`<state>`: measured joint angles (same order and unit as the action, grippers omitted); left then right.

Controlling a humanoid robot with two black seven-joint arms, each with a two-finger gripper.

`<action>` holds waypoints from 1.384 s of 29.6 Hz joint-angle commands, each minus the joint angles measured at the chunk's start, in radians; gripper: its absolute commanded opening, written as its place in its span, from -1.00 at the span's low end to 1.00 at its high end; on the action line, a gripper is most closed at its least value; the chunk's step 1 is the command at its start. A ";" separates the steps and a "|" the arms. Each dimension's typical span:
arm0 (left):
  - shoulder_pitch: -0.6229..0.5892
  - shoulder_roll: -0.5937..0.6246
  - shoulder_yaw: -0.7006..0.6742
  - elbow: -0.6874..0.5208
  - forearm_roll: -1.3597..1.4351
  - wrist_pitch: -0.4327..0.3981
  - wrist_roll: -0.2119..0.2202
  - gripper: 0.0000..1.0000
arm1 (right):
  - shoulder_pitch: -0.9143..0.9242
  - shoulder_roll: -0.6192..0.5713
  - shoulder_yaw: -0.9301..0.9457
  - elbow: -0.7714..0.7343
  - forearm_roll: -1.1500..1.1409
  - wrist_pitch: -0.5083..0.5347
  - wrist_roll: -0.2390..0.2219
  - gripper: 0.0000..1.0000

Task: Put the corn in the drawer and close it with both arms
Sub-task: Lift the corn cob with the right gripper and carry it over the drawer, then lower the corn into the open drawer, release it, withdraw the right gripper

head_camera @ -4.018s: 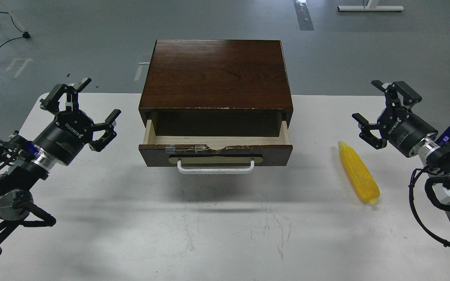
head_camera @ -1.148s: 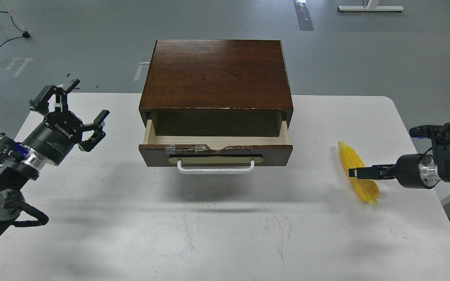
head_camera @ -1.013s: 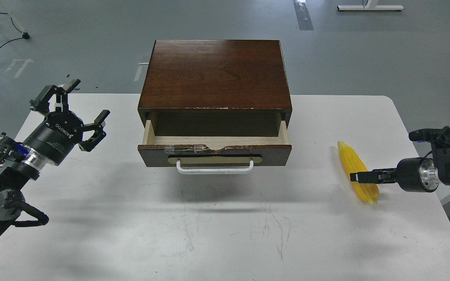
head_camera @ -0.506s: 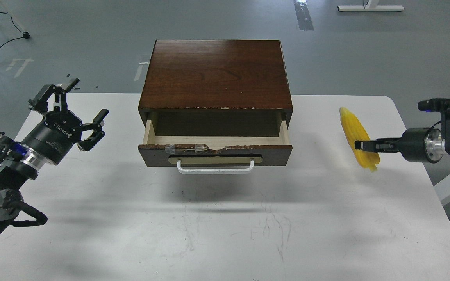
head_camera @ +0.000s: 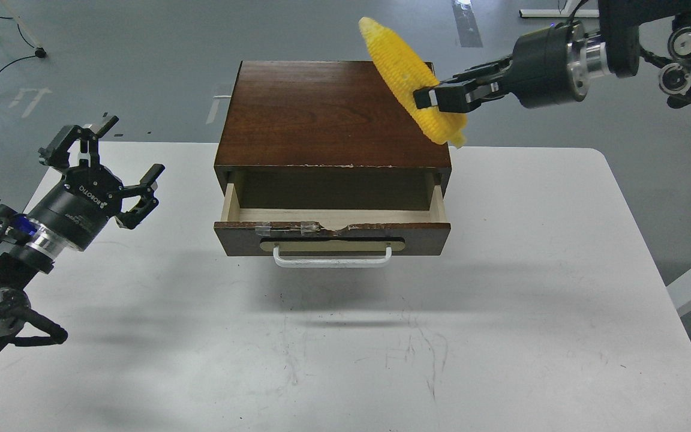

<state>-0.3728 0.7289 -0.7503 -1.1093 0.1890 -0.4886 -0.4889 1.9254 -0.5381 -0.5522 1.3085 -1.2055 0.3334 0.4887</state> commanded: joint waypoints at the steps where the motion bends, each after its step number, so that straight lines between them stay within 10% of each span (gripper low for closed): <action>1: 0.000 0.010 0.000 0.000 0.000 0.000 0.000 1.00 | 0.011 0.061 -0.029 0.012 -0.144 -0.031 0.000 -0.63; 18: 0.000 0.012 0.000 0.000 0.000 0.000 0.000 1.00 | 0.017 0.222 -0.169 -0.037 -0.279 -0.198 0.000 -0.46; 35: -0.012 0.012 -0.003 0.064 -0.002 0.000 0.000 1.00 | 0.009 0.214 -0.152 -0.043 -0.252 -0.209 0.000 0.93; 41: -0.037 0.017 -0.006 0.097 0.000 0.000 0.000 1.00 | 0.018 0.152 -0.077 -0.040 -0.031 -0.208 0.000 0.96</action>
<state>-0.3929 0.7414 -0.7544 -1.0258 0.1876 -0.4888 -0.4881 1.9381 -0.3404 -0.6748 1.2661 -1.3745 0.1251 0.4887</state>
